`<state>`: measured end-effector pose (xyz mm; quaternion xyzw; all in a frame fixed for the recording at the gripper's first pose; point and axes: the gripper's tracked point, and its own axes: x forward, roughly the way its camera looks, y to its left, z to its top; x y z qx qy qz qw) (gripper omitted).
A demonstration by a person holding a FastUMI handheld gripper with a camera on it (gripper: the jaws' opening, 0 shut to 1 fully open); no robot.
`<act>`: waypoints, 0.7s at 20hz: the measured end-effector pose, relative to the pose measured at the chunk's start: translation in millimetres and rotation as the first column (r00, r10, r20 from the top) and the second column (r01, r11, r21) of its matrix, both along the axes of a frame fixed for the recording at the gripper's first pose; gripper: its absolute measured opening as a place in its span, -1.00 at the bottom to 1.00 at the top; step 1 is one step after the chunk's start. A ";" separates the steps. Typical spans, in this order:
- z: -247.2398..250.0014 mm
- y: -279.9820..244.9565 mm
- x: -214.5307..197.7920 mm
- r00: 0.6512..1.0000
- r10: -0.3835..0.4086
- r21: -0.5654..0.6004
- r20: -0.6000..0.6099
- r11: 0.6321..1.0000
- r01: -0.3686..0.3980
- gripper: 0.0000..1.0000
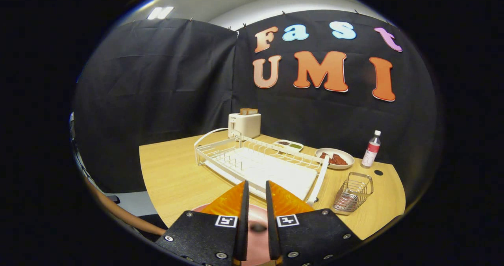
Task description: Take the plate from the dish rack, then take the spoon from the basket and place it into the plate.
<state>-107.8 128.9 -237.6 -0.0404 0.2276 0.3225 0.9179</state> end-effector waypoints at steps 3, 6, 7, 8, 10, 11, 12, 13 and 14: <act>3.9 -3.7 -0.5 1.000 -0.005 -0.024 0.017 1.000 0.005 -0.29; 17.1 -4.4 7.5 0.998 -0.030 -0.016 0.058 0.999 0.031 -0.13; 21.5 -6.2 13.2 0.996 -0.044 -0.012 0.071 0.999 0.045 -0.04; 26.8 -8.3 17.4 0.995 -0.061 -0.007 0.082 0.998 0.062 -0.02; 40.2 -14.1 27.0 0.989 -0.105 0.013 0.104 0.995 0.104 0.09; 50.3 -17.6 32.3 0.984 -0.130 0.026 0.120 0.991 0.128 0.16; 59.5 -23.7 39.2 0.977 -0.158 0.032 0.140 0.987 0.155 0.21; 69.4 -31.5 44.8 0.968 -0.189 0.036 0.162 0.982 0.186 0.30; 78.8 -40.2 49.8 0.957 -0.225 0.042 0.182 0.974 0.222 0.34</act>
